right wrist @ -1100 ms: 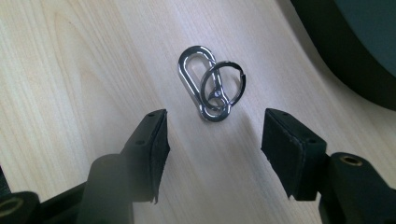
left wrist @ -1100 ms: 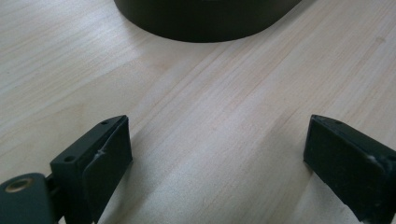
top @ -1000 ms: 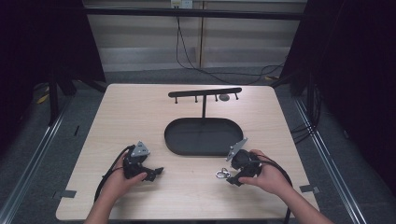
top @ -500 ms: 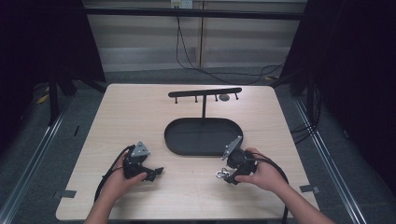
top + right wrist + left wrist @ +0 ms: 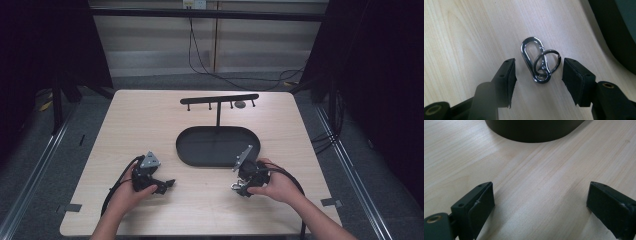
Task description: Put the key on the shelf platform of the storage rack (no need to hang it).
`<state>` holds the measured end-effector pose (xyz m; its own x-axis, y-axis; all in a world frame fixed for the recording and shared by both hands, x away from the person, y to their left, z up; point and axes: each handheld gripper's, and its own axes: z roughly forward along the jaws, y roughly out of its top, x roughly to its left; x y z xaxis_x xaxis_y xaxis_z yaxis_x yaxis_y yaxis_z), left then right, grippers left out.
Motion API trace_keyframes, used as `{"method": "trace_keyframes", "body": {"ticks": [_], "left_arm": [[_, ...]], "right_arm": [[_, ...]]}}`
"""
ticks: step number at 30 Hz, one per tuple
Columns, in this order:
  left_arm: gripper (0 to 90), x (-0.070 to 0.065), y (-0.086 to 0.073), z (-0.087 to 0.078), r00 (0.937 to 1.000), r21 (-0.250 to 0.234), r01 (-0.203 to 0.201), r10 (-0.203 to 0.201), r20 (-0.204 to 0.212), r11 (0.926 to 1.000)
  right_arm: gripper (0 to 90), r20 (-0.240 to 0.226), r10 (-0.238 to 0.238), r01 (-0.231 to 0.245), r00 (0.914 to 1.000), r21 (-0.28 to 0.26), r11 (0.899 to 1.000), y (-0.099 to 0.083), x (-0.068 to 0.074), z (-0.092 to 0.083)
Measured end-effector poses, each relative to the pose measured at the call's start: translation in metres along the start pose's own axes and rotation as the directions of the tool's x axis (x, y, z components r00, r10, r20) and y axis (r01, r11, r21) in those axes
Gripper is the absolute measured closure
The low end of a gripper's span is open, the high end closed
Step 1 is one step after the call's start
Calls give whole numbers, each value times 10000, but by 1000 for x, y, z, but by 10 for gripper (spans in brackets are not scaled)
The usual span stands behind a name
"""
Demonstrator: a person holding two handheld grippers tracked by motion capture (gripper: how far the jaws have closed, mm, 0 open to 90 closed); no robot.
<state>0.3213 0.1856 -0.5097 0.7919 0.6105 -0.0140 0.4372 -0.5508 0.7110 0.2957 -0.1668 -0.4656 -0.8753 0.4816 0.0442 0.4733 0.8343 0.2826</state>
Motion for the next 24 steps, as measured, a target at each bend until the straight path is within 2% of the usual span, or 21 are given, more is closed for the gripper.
{"method": "trace_keyframes", "body": {"ticks": [9, 10, 14, 16, 17, 24], "left_arm": [[74, 0, 0, 0, 10000, -1, -1, 1, 3, 10000], [74, 0, 0, 0, 10000, -1, -1, 1, 3, 10000], [74, 0, 0, 0, 10000, -3, 1, -1, 6, 10000], [74, 0, 0, 0, 10000, -2, -2, 2, 8, 10000], [74, 0, 0, 0, 10000, -4, -1, 1, 2, 10000], [73, 0, 0, 0, 10000, -4, -1, 1, 5, 10000]], "right_arm": [[474, -82, -233, 235, 9997, 254, 9994, 7, 0, 5], [479, -92, -152, 155, 9998, 338, 9993, 7, 0, 6], [526, -10, -214, 215, 9998, 372, 9991, 8, 1, 7], [644, -30, -150, 151, 9999, 421, 9990, 9, 1, 6], [672, -40, -136, 138, 9999, 458, 9989, 9, 1, 6], [682, -73, -66, 70, 10000, 591, 9982, 10, 1, 6]]}}
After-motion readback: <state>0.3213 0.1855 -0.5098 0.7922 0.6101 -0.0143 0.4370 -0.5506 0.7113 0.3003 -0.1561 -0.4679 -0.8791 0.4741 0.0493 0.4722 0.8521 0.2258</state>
